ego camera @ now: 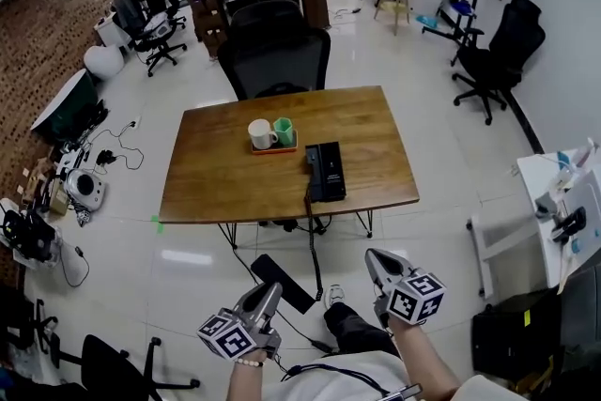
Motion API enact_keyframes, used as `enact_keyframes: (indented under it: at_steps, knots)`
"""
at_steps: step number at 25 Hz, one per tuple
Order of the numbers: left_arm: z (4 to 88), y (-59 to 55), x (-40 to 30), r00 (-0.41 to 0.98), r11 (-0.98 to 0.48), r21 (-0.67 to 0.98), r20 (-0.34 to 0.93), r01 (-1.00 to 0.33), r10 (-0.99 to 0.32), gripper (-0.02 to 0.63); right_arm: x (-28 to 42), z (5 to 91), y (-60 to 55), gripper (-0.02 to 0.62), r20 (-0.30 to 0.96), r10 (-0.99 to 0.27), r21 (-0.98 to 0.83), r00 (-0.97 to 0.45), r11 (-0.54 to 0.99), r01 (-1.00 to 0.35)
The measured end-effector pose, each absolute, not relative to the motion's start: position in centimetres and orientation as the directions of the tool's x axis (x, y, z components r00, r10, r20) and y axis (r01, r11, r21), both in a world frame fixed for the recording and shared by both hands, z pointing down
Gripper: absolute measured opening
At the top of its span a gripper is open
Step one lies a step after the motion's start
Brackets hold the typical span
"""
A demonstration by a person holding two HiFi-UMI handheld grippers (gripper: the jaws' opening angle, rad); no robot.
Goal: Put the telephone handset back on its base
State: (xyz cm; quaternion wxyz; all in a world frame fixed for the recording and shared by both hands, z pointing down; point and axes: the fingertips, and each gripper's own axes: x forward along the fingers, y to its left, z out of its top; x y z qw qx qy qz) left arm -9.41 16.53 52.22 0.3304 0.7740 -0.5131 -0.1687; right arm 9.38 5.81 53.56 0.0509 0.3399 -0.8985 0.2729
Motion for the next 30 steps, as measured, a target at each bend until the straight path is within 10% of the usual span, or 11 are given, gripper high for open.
enact_keyframes:
  at_steps: [30]
  knots:
    - [56.0, -4.5, -11.3, 0.680, -0.390, 0.729, 0.139, -0.562, -0.720, 0.069, 5.2, 54.7, -10.6, 0.000, 0.343, -0.568, -0.445, -0.748, 0.603, -0.662]
